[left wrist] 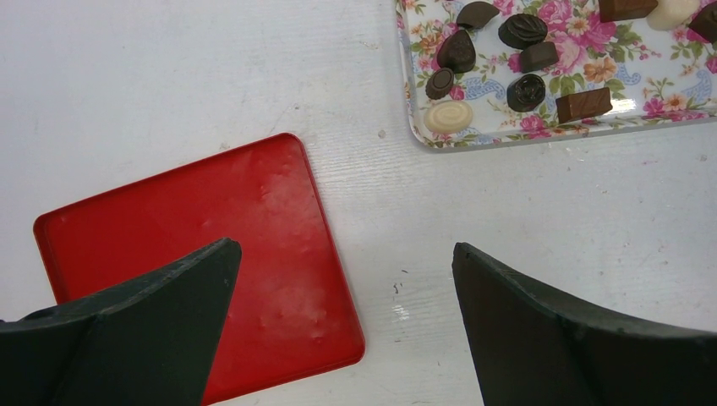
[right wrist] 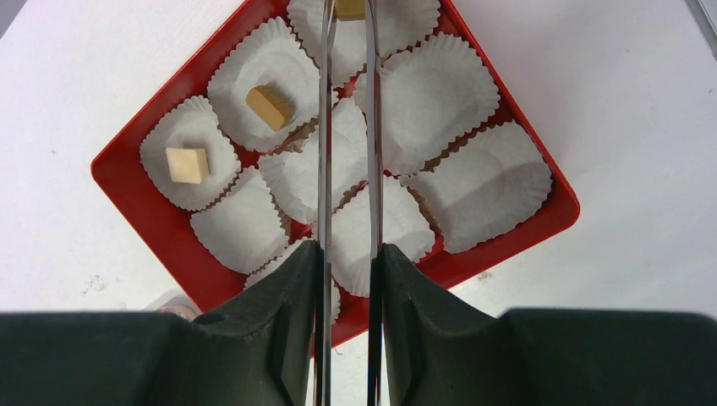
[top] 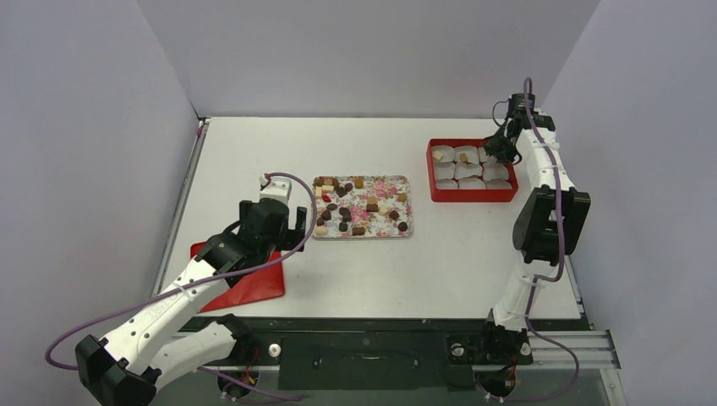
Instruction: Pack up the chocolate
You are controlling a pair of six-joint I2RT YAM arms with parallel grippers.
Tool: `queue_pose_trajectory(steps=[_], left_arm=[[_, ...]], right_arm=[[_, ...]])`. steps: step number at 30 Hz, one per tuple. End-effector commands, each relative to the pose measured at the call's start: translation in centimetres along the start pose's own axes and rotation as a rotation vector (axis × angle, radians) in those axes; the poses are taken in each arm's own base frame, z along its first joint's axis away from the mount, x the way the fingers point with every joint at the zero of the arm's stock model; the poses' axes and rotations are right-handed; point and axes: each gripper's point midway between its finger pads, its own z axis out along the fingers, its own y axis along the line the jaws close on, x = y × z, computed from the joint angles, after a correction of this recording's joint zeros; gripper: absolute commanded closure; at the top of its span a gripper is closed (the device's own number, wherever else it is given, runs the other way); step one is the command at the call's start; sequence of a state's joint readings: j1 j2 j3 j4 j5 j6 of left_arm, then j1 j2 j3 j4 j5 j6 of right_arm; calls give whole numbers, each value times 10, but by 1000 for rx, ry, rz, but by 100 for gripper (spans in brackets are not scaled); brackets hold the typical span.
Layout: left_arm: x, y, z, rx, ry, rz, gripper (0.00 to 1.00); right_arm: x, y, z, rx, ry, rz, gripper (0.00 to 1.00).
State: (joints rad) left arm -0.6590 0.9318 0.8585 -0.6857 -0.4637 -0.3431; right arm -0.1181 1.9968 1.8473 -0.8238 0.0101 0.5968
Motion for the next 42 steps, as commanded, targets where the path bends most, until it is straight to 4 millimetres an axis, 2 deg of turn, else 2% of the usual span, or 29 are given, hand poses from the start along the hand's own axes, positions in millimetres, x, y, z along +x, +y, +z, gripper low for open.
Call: queue_pose_trajectory(steps=[1, 6, 13, 17, 23, 32, 40, 42], left_arm=[[-4, 0, 2, 0, -12, -2, 4], [-3, 0, 2, -2, -10, -1, 4], [-3, 0, 3, -3, -7, 0, 3], [-3, 0, 3, -4, -5, 3, 4], [-4, 0, 2, -1, -8, 0, 3], [-4, -1, 1, 5, -13, -2, 4], [-6, -1, -1, 10, -21, -6, 4], [-6, 0, -2, 8, -23, -8, 3]], right_arm=[[-26, 12, -7, -39, -73, 27, 73], [-26, 14, -4, -41, -72, 28, 67], [-27, 19, -10, -54, -80, 26, 59], [-26, 22, -15, -63, -81, 21, 59], [-22, 26, -33, -79, -96, 14, 61], [-5, 22, -56, -97, -98, 4, 64], [6, 21, -92, -133, -131, -3, 65], [9, 22, -108, -161, -143, -6, 65]])
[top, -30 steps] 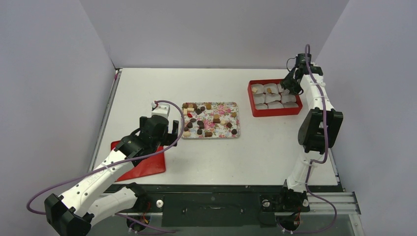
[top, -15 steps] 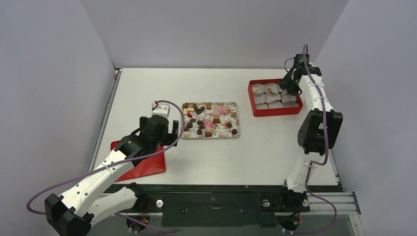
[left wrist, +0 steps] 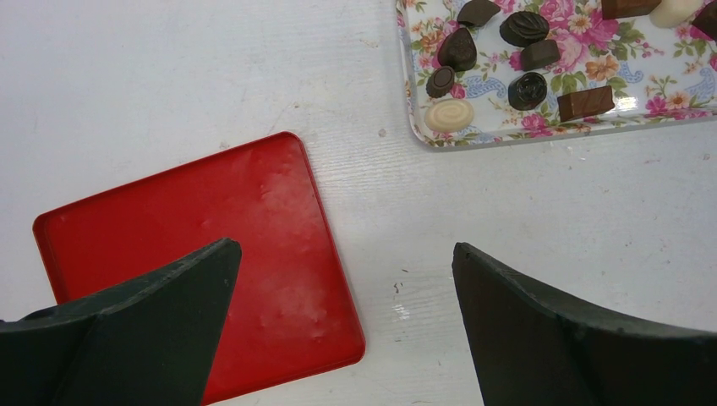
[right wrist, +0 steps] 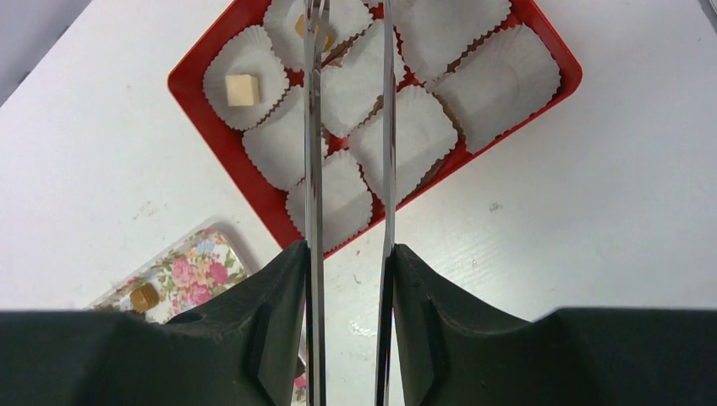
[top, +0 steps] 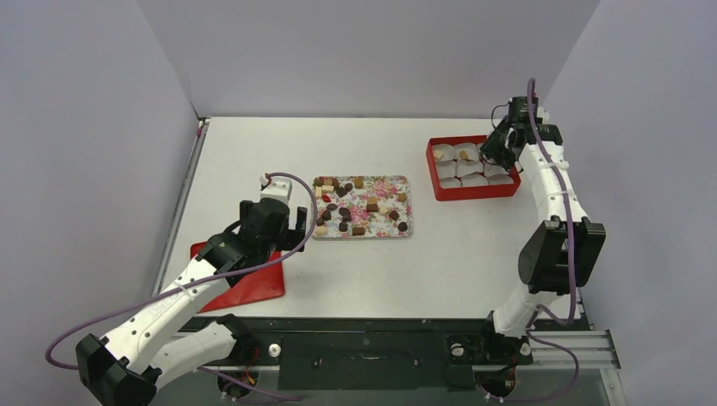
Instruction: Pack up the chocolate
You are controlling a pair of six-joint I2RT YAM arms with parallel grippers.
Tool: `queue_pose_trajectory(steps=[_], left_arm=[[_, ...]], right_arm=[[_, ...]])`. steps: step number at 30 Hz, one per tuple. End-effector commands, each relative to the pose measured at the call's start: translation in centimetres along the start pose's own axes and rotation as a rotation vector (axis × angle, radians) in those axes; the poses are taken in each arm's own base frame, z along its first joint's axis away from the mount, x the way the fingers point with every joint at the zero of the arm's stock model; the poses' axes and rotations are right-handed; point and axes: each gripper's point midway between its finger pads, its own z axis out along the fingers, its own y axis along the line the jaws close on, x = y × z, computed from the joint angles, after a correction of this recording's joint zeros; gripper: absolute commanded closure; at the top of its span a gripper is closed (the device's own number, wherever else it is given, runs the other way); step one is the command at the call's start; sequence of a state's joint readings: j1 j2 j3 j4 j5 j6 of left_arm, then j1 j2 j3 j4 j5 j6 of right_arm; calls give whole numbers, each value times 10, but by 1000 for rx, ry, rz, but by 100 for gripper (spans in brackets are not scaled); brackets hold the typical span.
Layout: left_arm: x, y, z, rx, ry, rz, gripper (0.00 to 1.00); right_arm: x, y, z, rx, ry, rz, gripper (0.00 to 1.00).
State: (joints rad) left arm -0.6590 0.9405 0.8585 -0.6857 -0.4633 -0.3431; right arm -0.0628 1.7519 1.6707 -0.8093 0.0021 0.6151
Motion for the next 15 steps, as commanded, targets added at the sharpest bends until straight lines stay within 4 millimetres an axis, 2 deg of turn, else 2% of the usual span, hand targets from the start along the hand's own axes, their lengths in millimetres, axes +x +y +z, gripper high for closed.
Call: queue_pose_trajectory(steps=[1, 9, 15], left_arm=[[-7, 1, -4, 9, -32, -12, 3], [-7, 2, -2, -2, -29, -10, 4], [-6, 4, -1, -14, -24, -6, 4]], right_arm=[[-10, 14, -42, -90, -83, 9, 65], [2, 22, -86, -156, -116, -27, 65], [33, 47, -116, -225, -111, -111, 65]])
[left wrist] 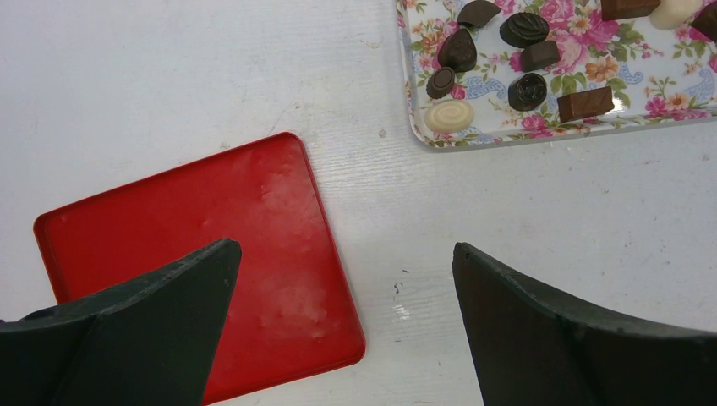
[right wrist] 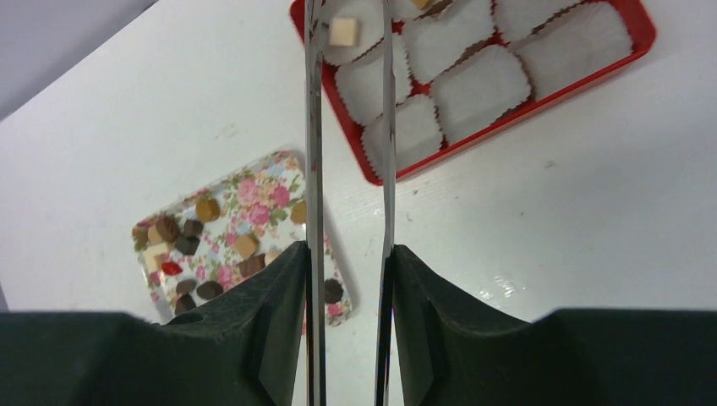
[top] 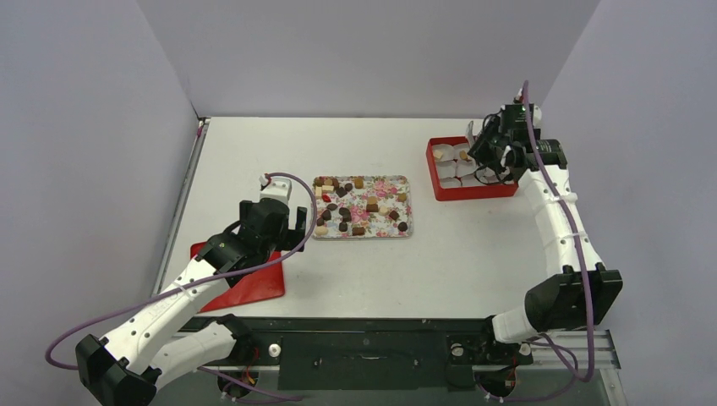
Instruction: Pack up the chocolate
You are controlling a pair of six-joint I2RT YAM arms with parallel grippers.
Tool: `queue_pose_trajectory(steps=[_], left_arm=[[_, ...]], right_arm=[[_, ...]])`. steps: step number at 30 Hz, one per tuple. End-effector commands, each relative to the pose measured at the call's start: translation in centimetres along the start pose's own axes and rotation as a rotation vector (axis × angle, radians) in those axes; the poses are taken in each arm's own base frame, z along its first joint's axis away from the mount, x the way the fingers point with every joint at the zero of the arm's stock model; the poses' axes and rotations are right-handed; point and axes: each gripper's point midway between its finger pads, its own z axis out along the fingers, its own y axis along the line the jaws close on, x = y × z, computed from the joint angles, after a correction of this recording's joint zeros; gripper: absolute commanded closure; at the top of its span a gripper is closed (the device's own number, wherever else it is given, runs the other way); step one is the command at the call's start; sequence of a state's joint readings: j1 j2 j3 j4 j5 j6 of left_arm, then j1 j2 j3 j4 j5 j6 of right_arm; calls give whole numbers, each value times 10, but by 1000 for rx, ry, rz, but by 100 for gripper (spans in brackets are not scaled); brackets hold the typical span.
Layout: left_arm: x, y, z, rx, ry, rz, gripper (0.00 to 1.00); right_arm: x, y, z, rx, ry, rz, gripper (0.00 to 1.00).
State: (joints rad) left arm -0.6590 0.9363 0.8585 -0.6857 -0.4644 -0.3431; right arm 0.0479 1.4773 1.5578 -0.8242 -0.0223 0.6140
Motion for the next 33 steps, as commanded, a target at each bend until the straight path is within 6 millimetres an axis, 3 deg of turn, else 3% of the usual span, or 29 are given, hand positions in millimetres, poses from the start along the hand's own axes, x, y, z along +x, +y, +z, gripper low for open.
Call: queue_pose_trajectory(steps=[1, 13, 20, 33], left_arm=[[-5, 4, 0, -18, -19, -4, 4], [-3, 9, 3, -54, -8, 1, 3], [-1, 17, 5, -110, 6, 0, 4], [0, 39, 10, -219, 24, -38, 3]], right_arm=[[12, 27, -31, -79, -30, -55, 65], [75, 92, -64, -206, 11, -217, 65], [126, 126, -71, -273, 80, -334, 65], [232, 150, -61, -331, 267, -517, 65]])
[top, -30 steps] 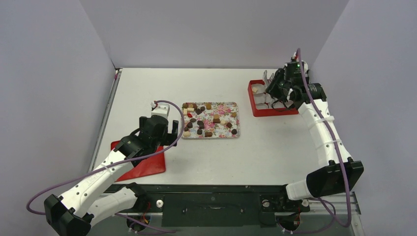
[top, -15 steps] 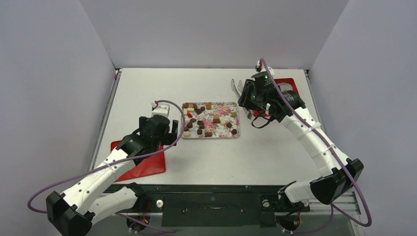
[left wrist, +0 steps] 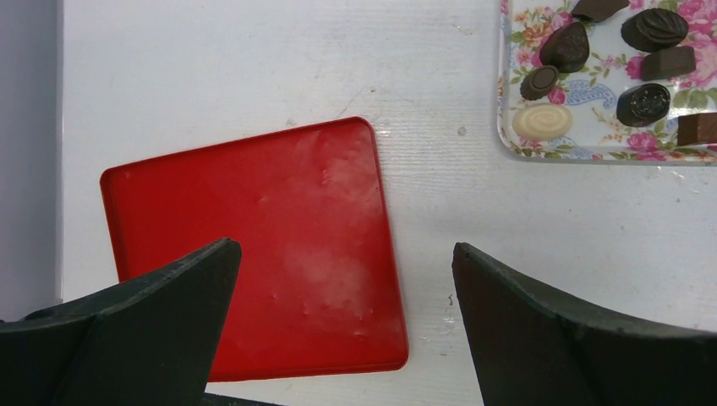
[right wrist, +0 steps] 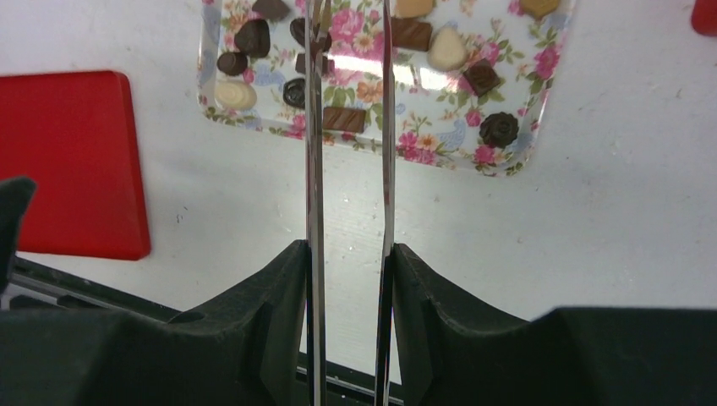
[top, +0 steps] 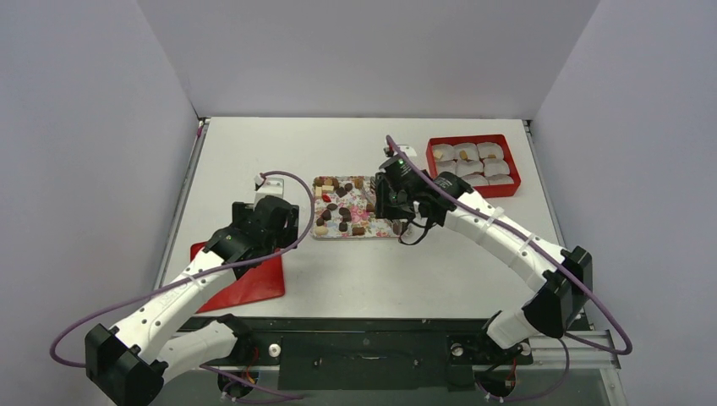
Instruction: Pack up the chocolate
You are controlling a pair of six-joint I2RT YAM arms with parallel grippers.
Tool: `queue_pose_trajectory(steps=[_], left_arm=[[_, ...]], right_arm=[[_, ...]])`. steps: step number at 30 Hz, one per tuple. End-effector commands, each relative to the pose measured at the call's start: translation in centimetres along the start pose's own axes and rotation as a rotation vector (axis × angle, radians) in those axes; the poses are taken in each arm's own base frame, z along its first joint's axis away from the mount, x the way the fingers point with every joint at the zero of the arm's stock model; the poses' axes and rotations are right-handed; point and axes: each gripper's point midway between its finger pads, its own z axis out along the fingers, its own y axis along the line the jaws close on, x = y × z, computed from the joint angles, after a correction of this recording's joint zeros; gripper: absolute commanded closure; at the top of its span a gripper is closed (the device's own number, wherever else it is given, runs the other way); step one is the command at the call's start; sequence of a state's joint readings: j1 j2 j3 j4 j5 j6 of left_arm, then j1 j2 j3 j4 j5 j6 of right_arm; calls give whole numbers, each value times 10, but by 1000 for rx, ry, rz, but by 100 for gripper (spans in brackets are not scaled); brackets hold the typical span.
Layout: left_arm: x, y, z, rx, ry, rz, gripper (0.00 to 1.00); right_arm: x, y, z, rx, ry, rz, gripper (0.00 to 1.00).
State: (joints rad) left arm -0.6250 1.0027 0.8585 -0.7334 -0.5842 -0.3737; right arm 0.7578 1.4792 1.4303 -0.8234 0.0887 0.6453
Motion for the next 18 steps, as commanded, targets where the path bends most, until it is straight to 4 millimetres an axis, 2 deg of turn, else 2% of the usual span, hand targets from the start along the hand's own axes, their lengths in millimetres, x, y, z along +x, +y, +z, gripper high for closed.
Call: queue_pose_trajectory(steps=[1, 4, 10, 18], left_arm=[[-11, 11, -1, -46, -25, -50, 4], [-11, 13, 0, -50, -22, -60, 4], [-12, 13, -1, -41, -23, -66, 4], [-13, 12, -3, -21, -32, -70, 4]], right_arm=[[14, 25, 8, -41, 13, -39, 65], [30, 33, 16, -45, 50, -73, 65], [48, 49, 30, -49, 98, -118, 64], [51, 52, 45, -18, 111, -131, 62]])
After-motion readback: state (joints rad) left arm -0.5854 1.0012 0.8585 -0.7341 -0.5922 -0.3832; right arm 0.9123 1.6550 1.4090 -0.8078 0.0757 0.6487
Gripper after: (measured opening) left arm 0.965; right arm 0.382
